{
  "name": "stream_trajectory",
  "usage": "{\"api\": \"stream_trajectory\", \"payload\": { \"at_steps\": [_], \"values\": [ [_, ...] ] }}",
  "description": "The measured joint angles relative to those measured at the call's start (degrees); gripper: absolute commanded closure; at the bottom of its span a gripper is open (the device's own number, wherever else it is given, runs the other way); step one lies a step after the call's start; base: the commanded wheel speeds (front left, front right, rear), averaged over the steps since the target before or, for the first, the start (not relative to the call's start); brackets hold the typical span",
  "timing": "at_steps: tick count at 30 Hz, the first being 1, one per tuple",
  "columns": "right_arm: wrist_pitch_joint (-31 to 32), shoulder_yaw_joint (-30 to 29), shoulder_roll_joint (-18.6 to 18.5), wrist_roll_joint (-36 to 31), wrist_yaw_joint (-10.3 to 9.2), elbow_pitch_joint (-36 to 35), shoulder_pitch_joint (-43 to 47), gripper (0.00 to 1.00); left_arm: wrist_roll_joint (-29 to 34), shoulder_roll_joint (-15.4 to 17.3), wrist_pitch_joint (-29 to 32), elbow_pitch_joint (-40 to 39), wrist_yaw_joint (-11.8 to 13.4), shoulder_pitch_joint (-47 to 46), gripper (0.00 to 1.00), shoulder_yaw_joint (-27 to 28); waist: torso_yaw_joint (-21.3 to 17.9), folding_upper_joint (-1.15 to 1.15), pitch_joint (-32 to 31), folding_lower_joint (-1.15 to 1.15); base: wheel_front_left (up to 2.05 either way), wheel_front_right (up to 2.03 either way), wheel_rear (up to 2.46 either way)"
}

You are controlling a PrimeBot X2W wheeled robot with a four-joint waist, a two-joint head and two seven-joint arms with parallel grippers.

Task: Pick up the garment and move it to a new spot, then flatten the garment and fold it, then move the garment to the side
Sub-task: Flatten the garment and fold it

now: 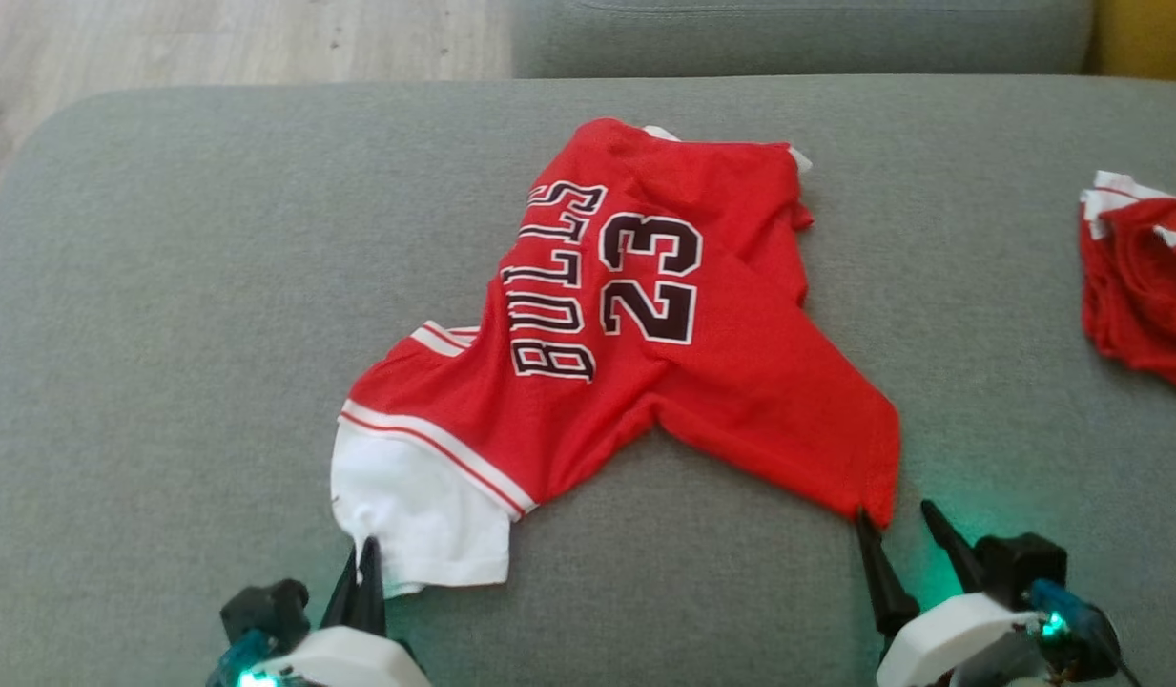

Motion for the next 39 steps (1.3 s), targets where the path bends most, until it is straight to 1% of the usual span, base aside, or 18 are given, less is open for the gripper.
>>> {"api": "stream_trajectory", "payload": {
  "at_steps": [7,8,9,10,11,12,18,21,23,26,30,35,39],
  "values": [
    [0.21,1.09,-0.01,-0.46,0.0,4.25,-2.07,0.0,0.73,0.41,-1.32,-4.85,0.75,-0.01,1.0,-0.12,1.84,0.0,-0.38,0.0,0.0,0.0,0.0],
    [0.2,1.25,-0.01,-0.46,0.0,4.77,-2.53,0.04,0.77,0.46,-1.69,-5.38,0.82,-0.01,1.0,-0.12,1.99,0.0,-0.47,0.0,0.0,0.0,0.0],
    [0.2,1.49,-0.02,-0.46,0.0,5.36,-2.91,0.32,0.77,0.53,-1.77,-5.98,0.93,0.02,1.0,-0.11,2.12,0.0,-0.55,0.0,0.0,0.0,0.0],
    [0.19,1.7,-0.02,-0.46,0.0,5.99,-3.29,0.57,0.77,0.58,-1.77,-6.53,0.99,0.07,1.0,-0.11,2.23,0.0,-0.65,0.0,0.0,0.0,0.0],
    [0.19,1.82,-0.02,-0.46,0.0,6.41,-3.58,0.77,0.77,0.65,-1.79,-7.05,0.99,0.09,1.0,-0.11,2.31,0.0,-0.74,0.0,0.0,0.0,0.0],
    [0.19,1.9,-0.02,-0.46,0.0,6.79,-3.78,1.0,0.77,0.73,-1.8,-7.55,0.99,0.16,1.0,-0.11,2.36,0.0,-0.83,0.0,0.0,0.0,0.0],
    [-2.67,2.11,-0.01,0.98,0.0,7.03,-4.85,1.0,1.58,2.05,-2.82,-10.95,0.8,0.24,1.0,-0.01,1.93,0.0,-1.62,0.0,0.0,0.0,0.0],
    [-4.63,0.6,-0.01,0.63,0.0,4.43,-5.95,1.0,0.8,2.2,-2.99,-13.96,-0.14,-0.64,1.0,0.99,1.4,0.0,-2.44,-0.01,0.0,0.0,0.0],
    [-5.32,-0.7,-0.01,0.64,0.0,1.48,-7.1,1.0,-0.45,2.5,-2.94,-17.1,-0.57,-2.13,1.0,1.98,1.04,0.0,-3.2,-0.01,0.0,0.0,0.0],
    [-5.45,-2.66,-0.01,0.1,0.0,-4.01,-8.43,1.0,-0.33,4.44,-2.15,-22.6,-0.58,-5.27,1.0,3.63,0.51,0.0,-4.63,-0.01,0.0,0.0,0.0],
    [-4.82,-5.7,0.0,-1.0,0.0,-12.8,-8.48,1.0,0.57,7.68,0.59,-30.8,-0.52,-9.84,1.0,5.14,-0.04,0.0,-6.69,-0.01,0.0,0.0,0.0],
    [-1.42,-8.9,0.0,-4.04,0.0,-26.18,-9.57,1.0,2.96,10.9,5.88,-41.32,0.03,-17.9,1.0,5.56,-0.68,0.0,-8.46,-0.02,0.0,0.0,0.0],
    [2.79,-10.66,-0.01,-6.13,0.0,-36.68,-12.65,1.0,3.86,12.33,10.6,-46.76,0.11,-26.34,1.0,5.77,-0.97,0.0,-8.51,-0.01,0.0,0.0,0.0]
  ]
}}
